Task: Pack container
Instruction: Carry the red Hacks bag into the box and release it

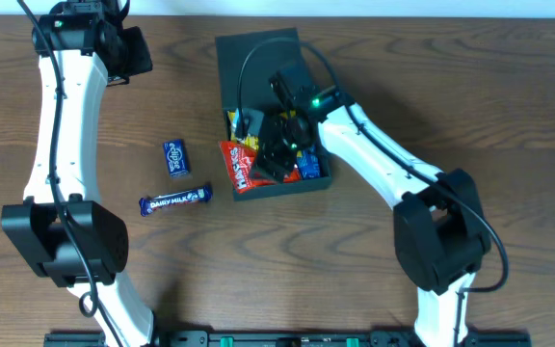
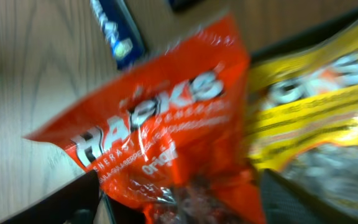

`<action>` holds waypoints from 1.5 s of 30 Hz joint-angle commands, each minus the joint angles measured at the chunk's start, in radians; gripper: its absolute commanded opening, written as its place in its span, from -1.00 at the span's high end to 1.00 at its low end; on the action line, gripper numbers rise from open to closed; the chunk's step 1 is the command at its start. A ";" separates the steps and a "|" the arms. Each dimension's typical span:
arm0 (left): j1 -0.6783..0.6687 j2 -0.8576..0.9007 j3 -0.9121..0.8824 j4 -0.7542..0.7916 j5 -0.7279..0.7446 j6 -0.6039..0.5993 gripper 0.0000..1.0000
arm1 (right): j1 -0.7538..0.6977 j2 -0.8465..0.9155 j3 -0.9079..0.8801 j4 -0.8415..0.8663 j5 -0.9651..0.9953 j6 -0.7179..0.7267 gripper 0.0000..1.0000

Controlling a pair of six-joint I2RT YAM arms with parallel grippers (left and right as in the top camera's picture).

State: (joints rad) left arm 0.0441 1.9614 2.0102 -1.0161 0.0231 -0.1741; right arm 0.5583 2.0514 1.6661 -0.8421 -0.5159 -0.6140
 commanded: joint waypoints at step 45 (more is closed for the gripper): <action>0.000 -0.006 -0.005 -0.003 0.004 0.021 0.03 | 0.018 0.030 0.072 -0.105 -0.159 -0.088 0.97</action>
State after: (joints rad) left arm 0.0441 1.9614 2.0102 -1.0168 0.0231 -0.1741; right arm 0.5533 2.0914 1.7287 -0.9409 -0.6346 -0.6670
